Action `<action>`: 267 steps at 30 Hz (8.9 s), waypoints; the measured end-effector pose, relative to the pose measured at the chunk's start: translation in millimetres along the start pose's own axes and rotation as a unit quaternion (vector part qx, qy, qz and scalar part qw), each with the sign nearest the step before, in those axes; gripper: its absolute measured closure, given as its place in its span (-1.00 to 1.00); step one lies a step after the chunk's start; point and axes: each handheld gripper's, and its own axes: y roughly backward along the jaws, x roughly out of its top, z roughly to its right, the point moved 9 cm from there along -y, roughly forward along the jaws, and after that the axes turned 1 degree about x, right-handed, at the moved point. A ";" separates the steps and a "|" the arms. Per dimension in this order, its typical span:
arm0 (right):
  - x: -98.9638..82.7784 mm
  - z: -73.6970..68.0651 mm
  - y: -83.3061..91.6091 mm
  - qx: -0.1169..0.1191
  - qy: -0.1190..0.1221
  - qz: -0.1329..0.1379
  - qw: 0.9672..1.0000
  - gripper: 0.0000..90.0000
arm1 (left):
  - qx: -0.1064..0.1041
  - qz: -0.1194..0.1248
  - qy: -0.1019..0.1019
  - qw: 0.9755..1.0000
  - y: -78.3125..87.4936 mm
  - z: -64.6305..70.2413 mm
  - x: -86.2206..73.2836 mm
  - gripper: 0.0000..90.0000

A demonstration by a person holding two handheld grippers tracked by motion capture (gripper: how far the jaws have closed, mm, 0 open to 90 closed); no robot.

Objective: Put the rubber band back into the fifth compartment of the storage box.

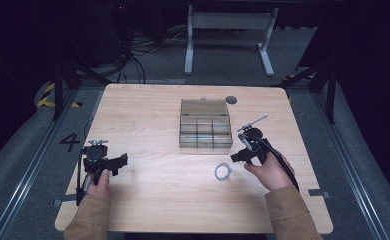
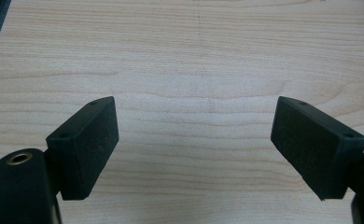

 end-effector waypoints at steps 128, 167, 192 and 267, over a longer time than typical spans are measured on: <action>85.5 -21.7 24.4 -0.036 0.119 0.002 0.992 0.98 | -0.001 -0.004 0.005 1.000 -0.2 -1.5 -1.4 -0.65; 141.7 -15.5 -21.3 -0.037 0.167 0.008 0.985 0.97 | 0.000 -0.001 0.004 1.000 1.8 -4.9 -2.4 -0.65; 130.6 -20.2 -61.7 -0.037 0.185 -0.028 0.982 0.97 | 0.001 -0.002 -0.003 1.000 1.8 -2.6 -2.2 -0.65; 121.6 -13.7 -65.5 -0.026 0.178 -0.008 0.984 0.46 | 0.002 -0.004 -0.006 1.000 1.3 -1.6 -2.7 -0.65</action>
